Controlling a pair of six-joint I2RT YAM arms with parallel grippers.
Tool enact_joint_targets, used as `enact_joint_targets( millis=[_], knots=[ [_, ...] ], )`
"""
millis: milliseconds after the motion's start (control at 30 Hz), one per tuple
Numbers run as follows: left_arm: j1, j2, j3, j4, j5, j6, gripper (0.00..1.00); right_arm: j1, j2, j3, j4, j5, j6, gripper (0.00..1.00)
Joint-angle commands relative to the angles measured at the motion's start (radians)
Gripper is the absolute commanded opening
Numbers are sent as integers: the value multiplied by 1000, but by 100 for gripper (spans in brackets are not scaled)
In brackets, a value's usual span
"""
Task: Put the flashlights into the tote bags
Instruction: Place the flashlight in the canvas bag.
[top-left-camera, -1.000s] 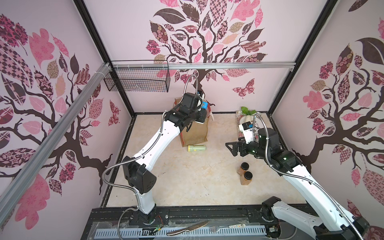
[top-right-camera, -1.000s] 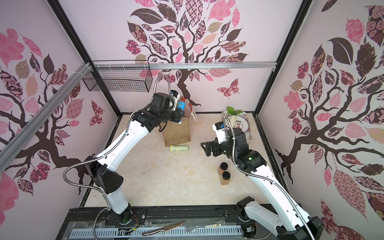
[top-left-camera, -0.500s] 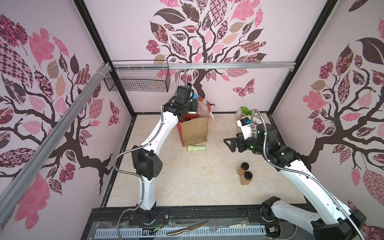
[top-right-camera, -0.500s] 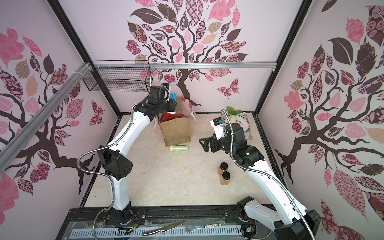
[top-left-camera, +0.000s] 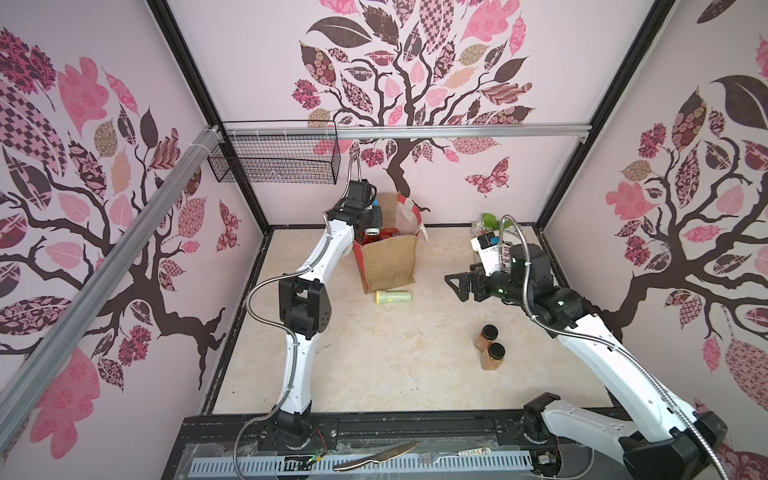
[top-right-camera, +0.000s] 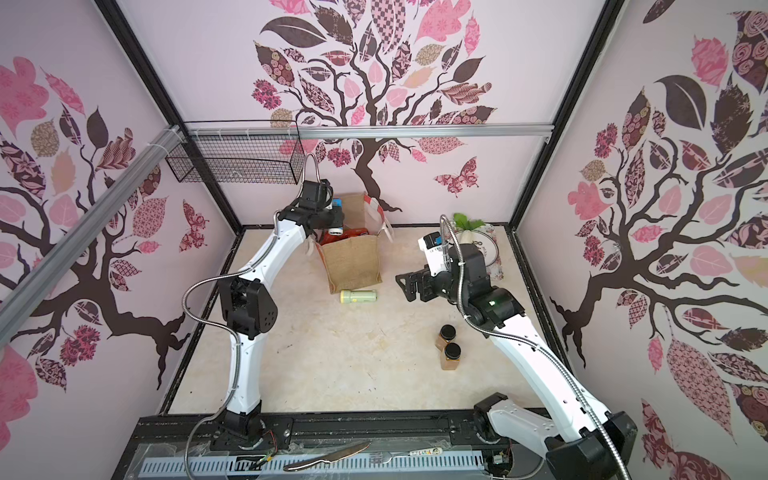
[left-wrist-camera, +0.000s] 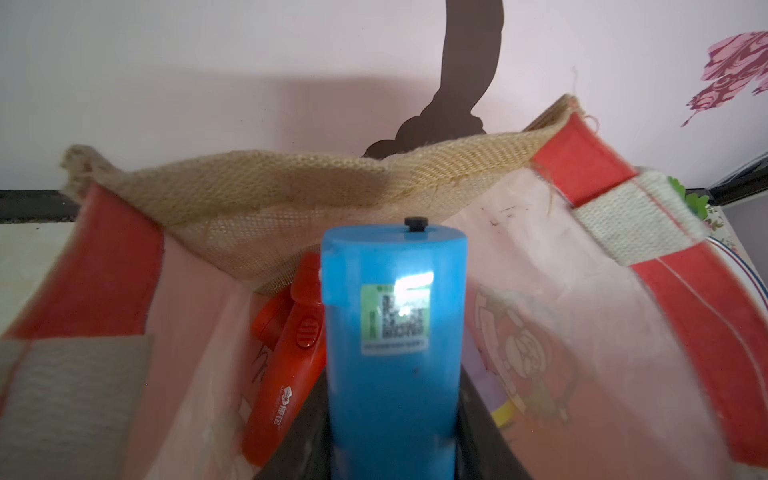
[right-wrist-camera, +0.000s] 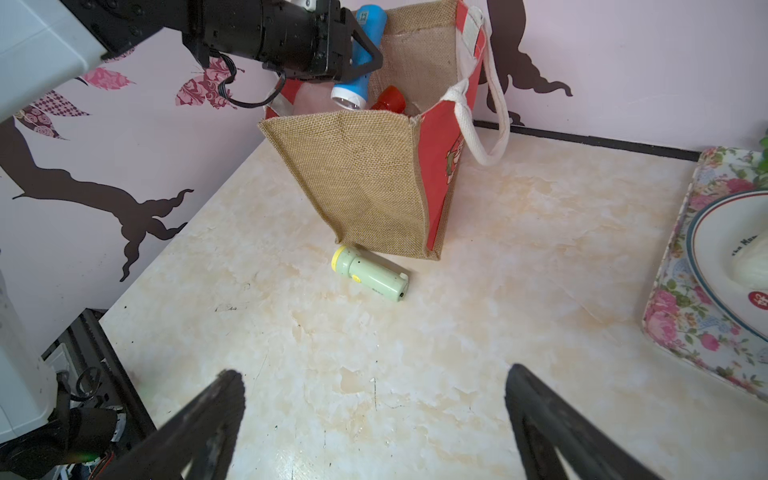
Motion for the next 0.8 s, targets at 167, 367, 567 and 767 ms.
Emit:
enact_joint_targets(
  millis=[167, 367, 567, 767],
  knots=[
    [-1, 27, 11, 36, -4, 11, 2, 1, 30, 62, 14, -23, 1, 100],
    [0, 39, 17, 39, -4, 8, 8, 2, 34, 71, 8, -20, 2, 100],
    [0, 19, -13, 47, -13, 8, 21, 1, 31, 73, 8, -20, 3, 100],
    [0, -5, -29, 54, -17, 15, 40, 1, 26, 71, 9, -18, 3, 100]
  ],
)
